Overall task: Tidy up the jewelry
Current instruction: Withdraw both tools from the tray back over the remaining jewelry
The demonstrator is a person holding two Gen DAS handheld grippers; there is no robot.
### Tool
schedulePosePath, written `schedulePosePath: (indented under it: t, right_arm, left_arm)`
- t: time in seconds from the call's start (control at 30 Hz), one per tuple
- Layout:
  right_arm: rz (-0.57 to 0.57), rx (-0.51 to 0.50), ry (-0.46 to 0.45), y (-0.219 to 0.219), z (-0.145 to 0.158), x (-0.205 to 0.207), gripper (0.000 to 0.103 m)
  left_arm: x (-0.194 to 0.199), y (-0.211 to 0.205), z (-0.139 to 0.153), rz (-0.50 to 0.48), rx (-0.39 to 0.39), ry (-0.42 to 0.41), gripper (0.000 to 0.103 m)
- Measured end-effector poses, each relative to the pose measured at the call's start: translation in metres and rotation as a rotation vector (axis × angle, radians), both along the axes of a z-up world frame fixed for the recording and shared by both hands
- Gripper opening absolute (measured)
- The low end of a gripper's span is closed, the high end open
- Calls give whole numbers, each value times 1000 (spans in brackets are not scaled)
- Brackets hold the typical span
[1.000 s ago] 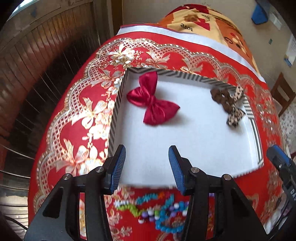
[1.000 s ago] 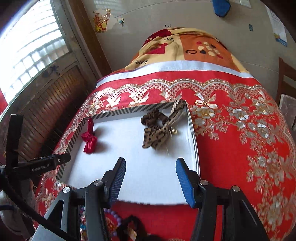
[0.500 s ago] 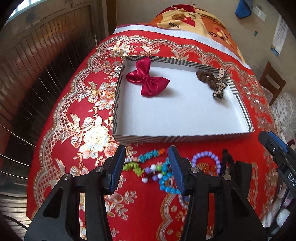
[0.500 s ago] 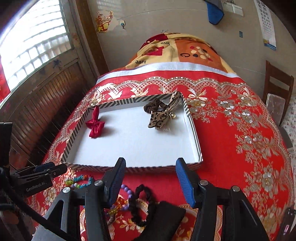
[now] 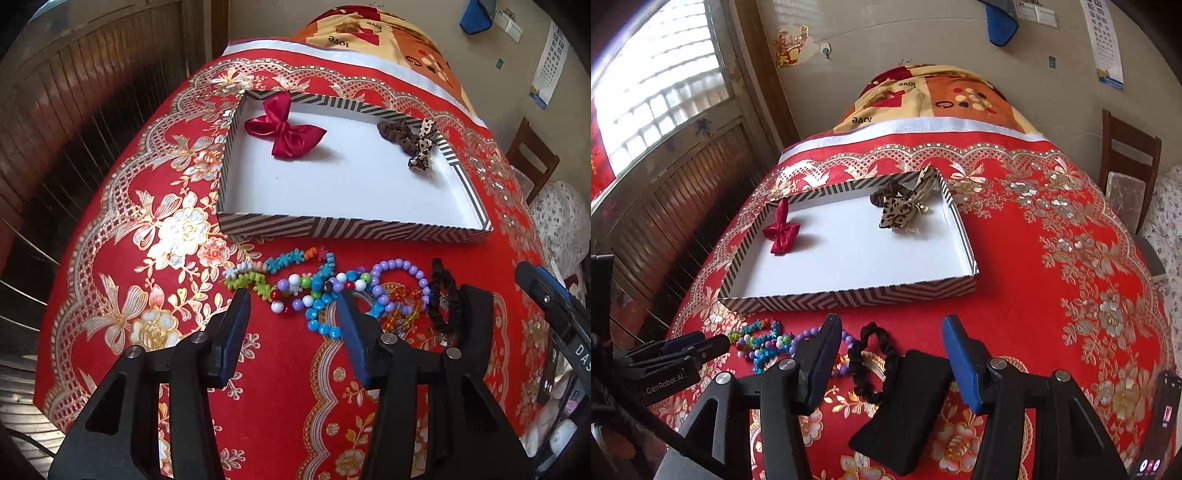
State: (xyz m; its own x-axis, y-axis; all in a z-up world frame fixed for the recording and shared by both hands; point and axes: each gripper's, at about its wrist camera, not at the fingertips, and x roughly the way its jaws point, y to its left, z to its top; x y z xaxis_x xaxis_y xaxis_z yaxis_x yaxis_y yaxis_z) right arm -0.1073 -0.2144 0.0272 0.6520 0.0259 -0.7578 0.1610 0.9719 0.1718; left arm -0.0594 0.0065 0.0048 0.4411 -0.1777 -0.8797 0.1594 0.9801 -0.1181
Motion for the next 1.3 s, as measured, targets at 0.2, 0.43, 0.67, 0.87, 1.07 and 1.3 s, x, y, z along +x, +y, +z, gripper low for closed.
schedulePosePath:
  t: [0.2,0.43,0.67,0.87,1.07,1.3]
  right_arm:
    - [-8,-3,3,3,-4,-9,54]
    - [-15,14,3,4,-7,-13,55]
    - [-2,6,2,5,-5,-14,55]
    - [-2,6,5,1,-4,-15,55]
    - [17,12,6,4,-3,-16,55]
    - [32,21,9,3,0,-17,55]
  left_arm:
    - [-6,7,-3,23,14,-22,47]
    - [-9,12,-1,34,40,-40,47]
    - [-9,7,2,30,63,-59,47]
    - [-12,1,-1,29,80,-63,47]
    - [-16,0,-3,36,84,-58,47]
    - [-20,0,1,38,82,-66,47]
